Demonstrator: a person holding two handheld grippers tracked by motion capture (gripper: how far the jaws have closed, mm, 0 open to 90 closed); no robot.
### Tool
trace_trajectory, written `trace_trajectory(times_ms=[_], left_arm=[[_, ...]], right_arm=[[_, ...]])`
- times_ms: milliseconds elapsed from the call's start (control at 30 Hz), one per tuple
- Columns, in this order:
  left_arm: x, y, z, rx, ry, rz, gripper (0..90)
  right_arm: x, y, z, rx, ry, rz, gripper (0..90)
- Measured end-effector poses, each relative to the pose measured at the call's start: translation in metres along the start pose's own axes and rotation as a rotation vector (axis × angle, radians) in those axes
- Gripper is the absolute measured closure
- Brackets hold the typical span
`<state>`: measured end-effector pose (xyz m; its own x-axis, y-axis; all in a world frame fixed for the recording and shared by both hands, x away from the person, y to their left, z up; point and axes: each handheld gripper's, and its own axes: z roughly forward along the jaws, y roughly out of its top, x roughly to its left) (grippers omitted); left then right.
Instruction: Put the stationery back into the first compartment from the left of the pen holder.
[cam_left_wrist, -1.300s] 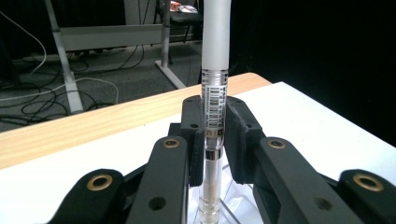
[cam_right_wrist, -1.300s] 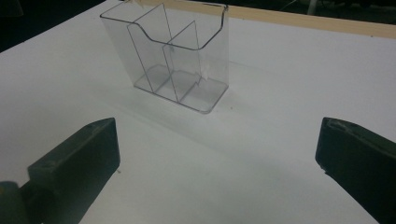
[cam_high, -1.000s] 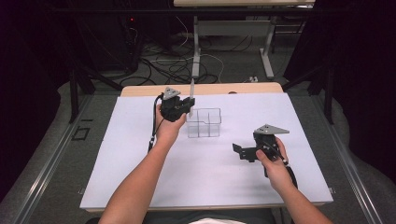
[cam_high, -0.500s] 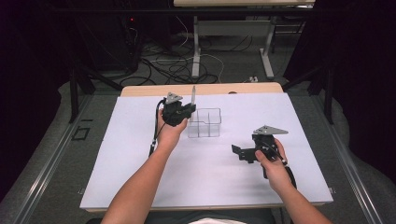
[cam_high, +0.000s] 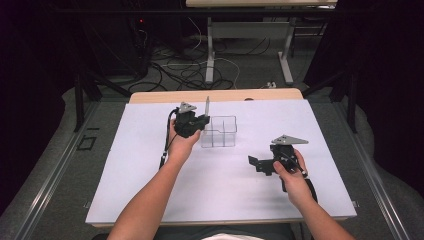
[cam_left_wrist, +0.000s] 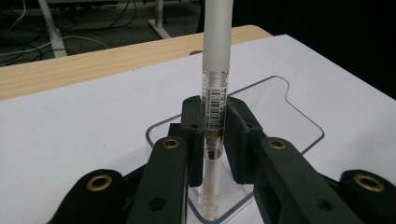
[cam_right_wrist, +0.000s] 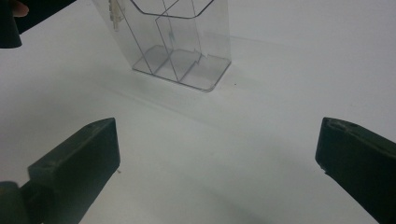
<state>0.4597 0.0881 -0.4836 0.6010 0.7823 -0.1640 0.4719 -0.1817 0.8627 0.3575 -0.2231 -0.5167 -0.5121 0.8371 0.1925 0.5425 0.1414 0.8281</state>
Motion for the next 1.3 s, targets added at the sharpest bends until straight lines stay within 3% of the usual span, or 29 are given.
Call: trace_trajectory(times_ms=[400,500,600,800,867,1033,1133,1300], left_arm=[[-0.011,0.007,-0.025,-0.050,-0.056,0.020,63.3],[-0.013,0.007,-0.033,-0.061,-0.071,0.001,55.6],[-0.015,0.006,-0.041,-0.074,-0.081,0.011,45.0],[-0.018,0.003,-0.058,-0.089,-0.089,0.033,37.6],[-0.019,0.002,-0.064,-0.099,-0.113,0.034,36.6],[-0.025,-0.002,-0.084,-0.116,-0.034,0.104,29.7],[-0.024,-0.005,-0.094,-0.125,-0.027,0.112,28.9],[-0.022,-0.014,-0.110,-0.133,-0.023,0.083,28.3]], right_arm=[[-0.001,0.000,-0.001,-0.001,0.000,0.003,0.0],[-0.002,0.000,-0.002,-0.003,-0.002,0.008,0.0],[-0.002,0.000,-0.002,-0.003,-0.002,0.014,0.0],[-0.003,0.000,-0.002,-0.003,-0.003,0.009,0.0],[-0.003,0.000,-0.002,-0.002,-0.005,0.012,0.0],[-0.004,0.000,-0.002,-0.001,-0.005,0.015,0.0],[-0.004,0.000,-0.003,-0.001,-0.004,0.022,0.0],[-0.004,0.000,-0.003,-0.005,-0.005,0.025,0.0]])
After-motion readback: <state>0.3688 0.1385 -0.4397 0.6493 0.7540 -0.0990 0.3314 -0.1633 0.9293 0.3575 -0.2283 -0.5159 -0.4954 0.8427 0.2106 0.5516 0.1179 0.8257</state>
